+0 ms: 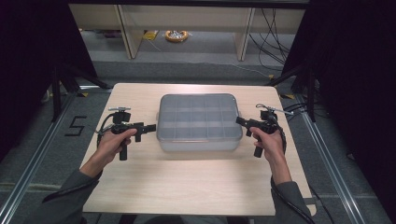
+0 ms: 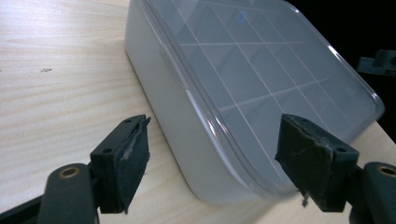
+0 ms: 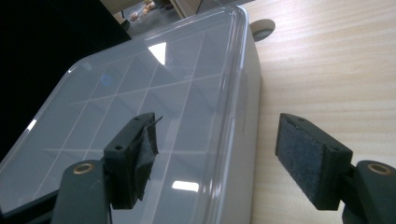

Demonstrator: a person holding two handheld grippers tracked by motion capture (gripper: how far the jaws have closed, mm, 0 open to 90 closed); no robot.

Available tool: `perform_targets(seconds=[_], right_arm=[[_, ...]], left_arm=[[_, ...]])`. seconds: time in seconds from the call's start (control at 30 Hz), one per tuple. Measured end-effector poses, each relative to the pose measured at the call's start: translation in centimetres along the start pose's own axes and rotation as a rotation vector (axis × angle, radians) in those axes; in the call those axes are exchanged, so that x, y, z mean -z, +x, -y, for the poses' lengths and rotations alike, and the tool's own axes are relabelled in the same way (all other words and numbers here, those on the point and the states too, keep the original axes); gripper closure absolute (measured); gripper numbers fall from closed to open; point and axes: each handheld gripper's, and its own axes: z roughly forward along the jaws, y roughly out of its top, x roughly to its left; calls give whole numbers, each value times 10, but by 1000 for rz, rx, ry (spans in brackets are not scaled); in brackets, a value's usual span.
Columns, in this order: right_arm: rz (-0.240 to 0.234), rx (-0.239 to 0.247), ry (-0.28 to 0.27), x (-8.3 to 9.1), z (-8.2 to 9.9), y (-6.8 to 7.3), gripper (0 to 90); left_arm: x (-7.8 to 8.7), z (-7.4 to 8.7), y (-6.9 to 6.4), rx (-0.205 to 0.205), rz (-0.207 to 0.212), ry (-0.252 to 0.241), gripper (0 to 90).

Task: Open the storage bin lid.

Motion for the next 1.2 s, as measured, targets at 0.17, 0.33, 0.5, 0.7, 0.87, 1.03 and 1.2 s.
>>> perform_targets(seconds=[0.17,0.33,0.5,0.7,0.87,1.03,1.2], right_arm=[[12,-39,21,-10,-4,4,312],[14,-59,38,-22,-8,2,324],[18,-76,45,-28,-11,2,336],[12,-31,28,-35,-13,-6,373],[2,-117,44,-38,-13,-4,404],[-1,-108,35,-39,-15,-4,442],[-5,-143,29,-42,-16,-2,470]], left_arm=[[-11,-7,3,20,-7,7,262],[-23,-12,4,22,-9,19,272],[-33,-18,3,31,-15,20,281],[-41,-25,6,50,-18,17,303],[-48,-28,9,69,-22,24,336],[-53,-30,10,81,-27,29,387],[-58,-31,12,84,-27,35,429]])
